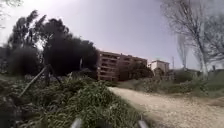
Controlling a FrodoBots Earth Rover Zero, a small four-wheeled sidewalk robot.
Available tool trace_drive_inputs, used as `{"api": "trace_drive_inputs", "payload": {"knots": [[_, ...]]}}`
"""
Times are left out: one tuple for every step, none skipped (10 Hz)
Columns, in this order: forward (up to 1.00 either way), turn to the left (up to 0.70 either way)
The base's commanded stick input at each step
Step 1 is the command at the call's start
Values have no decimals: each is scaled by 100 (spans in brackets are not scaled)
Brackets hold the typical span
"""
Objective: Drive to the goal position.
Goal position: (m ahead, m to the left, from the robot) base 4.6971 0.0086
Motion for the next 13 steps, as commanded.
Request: {"api": "trace_drive_inputs", "payload": {"knots": [[0, -100], [0, -100], [0, -100], [0, -100], [0, -100], [0, -100], [0, -100], [0, -100], [0, -100], [0, -100], [27, -84], [74, -55], [100, -24]]}}
